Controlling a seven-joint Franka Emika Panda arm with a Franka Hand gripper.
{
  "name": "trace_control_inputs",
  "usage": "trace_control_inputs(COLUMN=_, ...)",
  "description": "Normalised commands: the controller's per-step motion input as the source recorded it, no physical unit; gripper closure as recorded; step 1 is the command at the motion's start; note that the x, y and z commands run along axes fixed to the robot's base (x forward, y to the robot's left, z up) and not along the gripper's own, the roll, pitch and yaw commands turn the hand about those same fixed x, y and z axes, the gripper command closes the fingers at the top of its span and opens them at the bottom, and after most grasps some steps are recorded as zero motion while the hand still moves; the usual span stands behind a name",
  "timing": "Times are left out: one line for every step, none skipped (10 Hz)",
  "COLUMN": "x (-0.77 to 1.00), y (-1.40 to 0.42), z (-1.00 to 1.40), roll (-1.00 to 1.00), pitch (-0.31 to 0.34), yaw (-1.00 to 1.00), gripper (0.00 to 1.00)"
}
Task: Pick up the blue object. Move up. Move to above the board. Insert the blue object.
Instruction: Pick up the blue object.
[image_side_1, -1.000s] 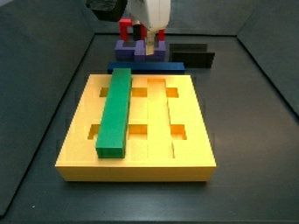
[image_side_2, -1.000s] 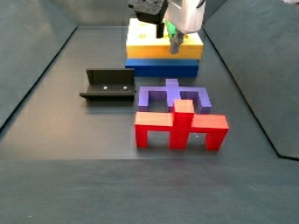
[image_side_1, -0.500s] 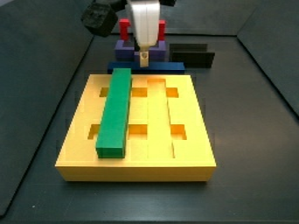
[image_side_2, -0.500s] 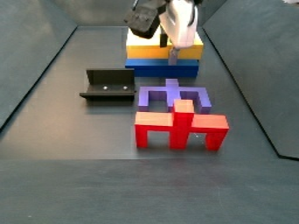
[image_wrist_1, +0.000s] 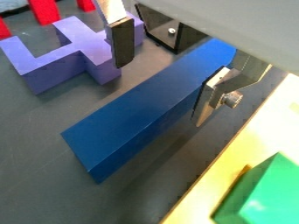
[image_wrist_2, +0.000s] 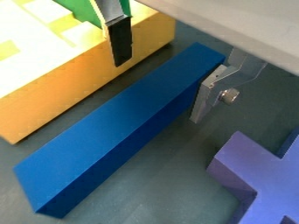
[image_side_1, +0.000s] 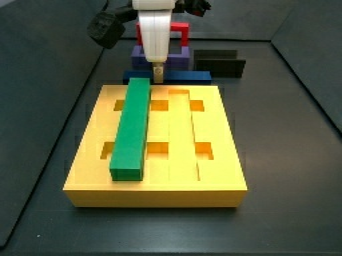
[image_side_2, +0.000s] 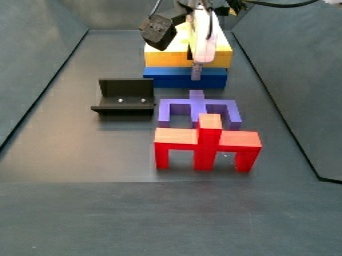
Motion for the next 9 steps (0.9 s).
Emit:
trace_control_inputs(x=0.00, y=0.00, z=-0.26, roll=0.07, pitch=0.000, yaw=-0.28, gripper=0.00)
trace_control_inputs(x=0.00, y=0.00, z=-0.15, roll=0.04, pitch=0.000, yaw=-0.13, gripper=0.00)
trace_control_inputs(x=0.00, y=0.00, z=-0.25, roll=0.06, pitch=0.000, yaw=-0.08, gripper=0.00)
trace_control_inputs(x=0.00, y=0.00, z=-0.22, roll=0.05, pitch=0.000, yaw=-0.07, gripper=0.00)
trace_control_inputs(x=0.00, y=0.00, z=-0.25, roll=0.06, pitch=0.000, yaw=-0.05, gripper=0.00)
trace_control_inputs(x=0.00, y=0.00, z=-0.21, roll=0.06, pitch=0.000, yaw=0.00, gripper=0.00)
trace_control_inputs(x=0.00, y=0.00, z=0.00, roll=0.00, pitch=0.000, yaw=0.00, gripper=0.00)
trace_control_inputs(x=0.00, y=0.00, z=0.00, roll=0.00, pitch=0.000, yaw=0.00, gripper=1.00)
trace_control_inputs(x=0.00, y=0.00, z=0.00, roll=0.00, pitch=0.000, yaw=0.00, gripper=1.00)
